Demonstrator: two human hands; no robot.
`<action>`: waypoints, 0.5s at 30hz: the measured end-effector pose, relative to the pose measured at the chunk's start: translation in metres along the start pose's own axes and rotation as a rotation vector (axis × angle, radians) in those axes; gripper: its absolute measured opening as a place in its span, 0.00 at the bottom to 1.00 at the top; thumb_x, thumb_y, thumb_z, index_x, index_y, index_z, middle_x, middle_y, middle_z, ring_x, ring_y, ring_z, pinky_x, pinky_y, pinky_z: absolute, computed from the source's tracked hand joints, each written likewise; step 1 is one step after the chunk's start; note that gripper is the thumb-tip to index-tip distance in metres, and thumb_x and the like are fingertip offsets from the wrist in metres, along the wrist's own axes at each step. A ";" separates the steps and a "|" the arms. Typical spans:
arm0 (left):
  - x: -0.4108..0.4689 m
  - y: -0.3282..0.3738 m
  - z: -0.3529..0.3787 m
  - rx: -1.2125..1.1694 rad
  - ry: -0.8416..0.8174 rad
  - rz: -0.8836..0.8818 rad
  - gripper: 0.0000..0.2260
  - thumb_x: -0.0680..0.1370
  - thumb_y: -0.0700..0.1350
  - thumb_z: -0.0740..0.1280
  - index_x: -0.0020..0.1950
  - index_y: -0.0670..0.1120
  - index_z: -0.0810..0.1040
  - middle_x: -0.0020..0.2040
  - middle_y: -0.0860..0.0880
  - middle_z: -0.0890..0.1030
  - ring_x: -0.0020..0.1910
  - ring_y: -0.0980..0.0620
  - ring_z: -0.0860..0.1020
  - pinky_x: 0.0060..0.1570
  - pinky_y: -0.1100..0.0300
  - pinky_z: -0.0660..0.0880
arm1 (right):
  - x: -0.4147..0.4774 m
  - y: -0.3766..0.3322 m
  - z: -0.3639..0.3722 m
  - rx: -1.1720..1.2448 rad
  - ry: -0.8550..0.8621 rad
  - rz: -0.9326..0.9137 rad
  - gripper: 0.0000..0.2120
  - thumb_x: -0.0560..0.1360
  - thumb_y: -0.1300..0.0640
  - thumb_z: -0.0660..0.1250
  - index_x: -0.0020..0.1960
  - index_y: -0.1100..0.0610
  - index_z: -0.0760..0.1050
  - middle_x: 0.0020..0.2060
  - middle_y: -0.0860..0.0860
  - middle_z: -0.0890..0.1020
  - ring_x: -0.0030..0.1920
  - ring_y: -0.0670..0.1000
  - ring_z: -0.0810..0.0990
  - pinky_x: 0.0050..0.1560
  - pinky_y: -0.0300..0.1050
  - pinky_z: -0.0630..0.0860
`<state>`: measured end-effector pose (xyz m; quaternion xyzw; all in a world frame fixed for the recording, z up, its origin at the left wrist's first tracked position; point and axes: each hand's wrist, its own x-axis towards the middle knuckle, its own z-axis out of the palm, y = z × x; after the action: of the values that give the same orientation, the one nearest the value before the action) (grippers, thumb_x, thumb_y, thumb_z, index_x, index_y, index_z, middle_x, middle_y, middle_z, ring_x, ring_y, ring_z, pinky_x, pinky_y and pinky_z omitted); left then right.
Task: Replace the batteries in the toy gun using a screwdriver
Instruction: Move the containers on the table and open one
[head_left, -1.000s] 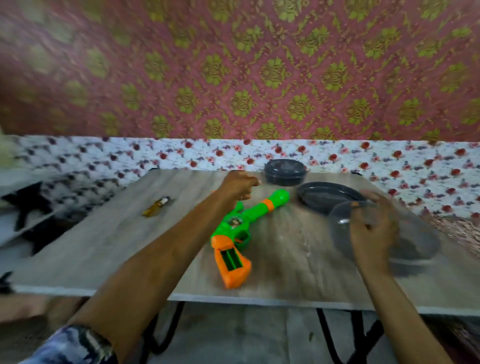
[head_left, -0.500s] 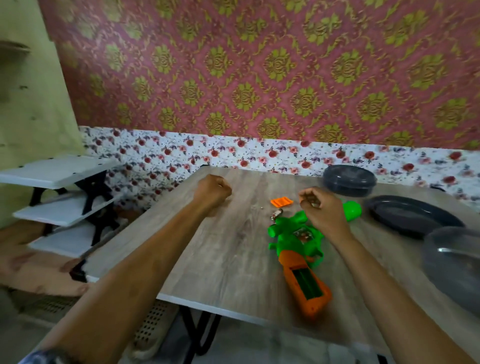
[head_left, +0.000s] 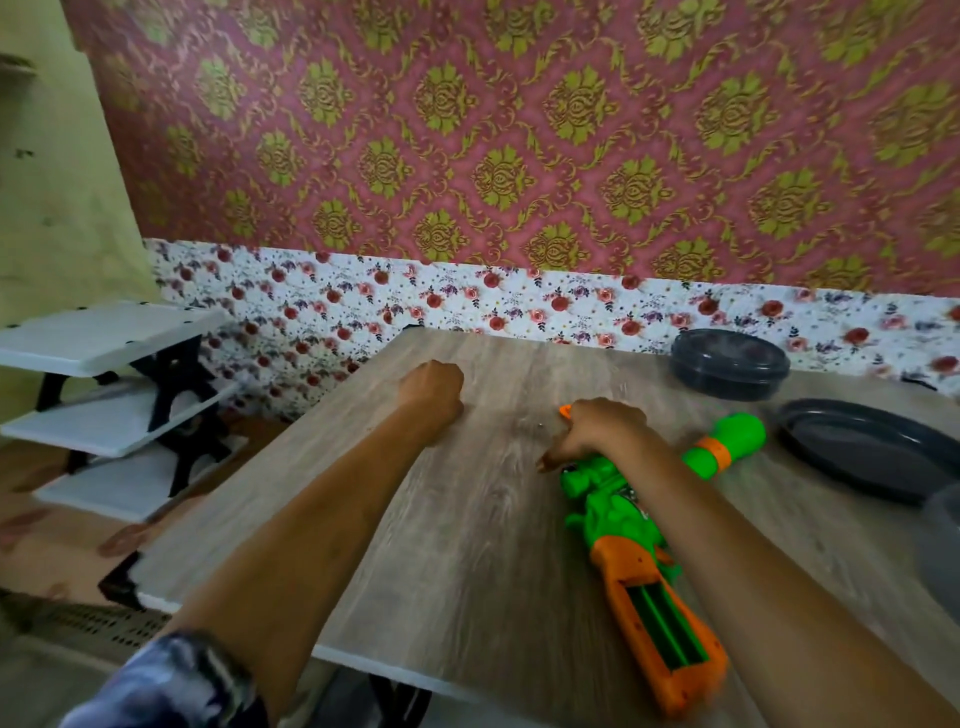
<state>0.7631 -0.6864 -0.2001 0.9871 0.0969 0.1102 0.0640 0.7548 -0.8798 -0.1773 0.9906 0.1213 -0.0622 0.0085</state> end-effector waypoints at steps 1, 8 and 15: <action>0.003 0.001 0.003 0.036 0.001 -0.004 0.12 0.78 0.43 0.64 0.60 0.43 0.77 0.58 0.44 0.78 0.55 0.44 0.77 0.53 0.54 0.74 | 0.002 -0.001 0.001 -0.020 0.014 0.009 0.39 0.62 0.34 0.71 0.65 0.54 0.68 0.61 0.53 0.75 0.62 0.55 0.73 0.58 0.48 0.68; 0.015 0.007 0.030 0.189 0.073 -0.023 0.10 0.79 0.36 0.60 0.56 0.41 0.78 0.57 0.41 0.79 0.61 0.43 0.73 0.62 0.53 0.68 | 0.014 -0.004 0.009 -0.115 -0.015 0.013 0.39 0.64 0.38 0.72 0.69 0.51 0.64 0.63 0.51 0.73 0.64 0.56 0.71 0.60 0.50 0.69; 0.015 0.014 0.028 0.064 0.047 -0.018 0.08 0.78 0.42 0.64 0.54 0.40 0.77 0.54 0.43 0.80 0.55 0.43 0.77 0.51 0.54 0.73 | 0.021 0.004 0.015 -0.009 0.037 0.016 0.35 0.66 0.45 0.73 0.69 0.52 0.65 0.64 0.52 0.73 0.64 0.56 0.72 0.56 0.47 0.70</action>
<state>0.7866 -0.7001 -0.2221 0.9848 0.1108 0.1297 0.0312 0.7740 -0.8794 -0.1943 0.9925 0.1137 -0.0433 0.0112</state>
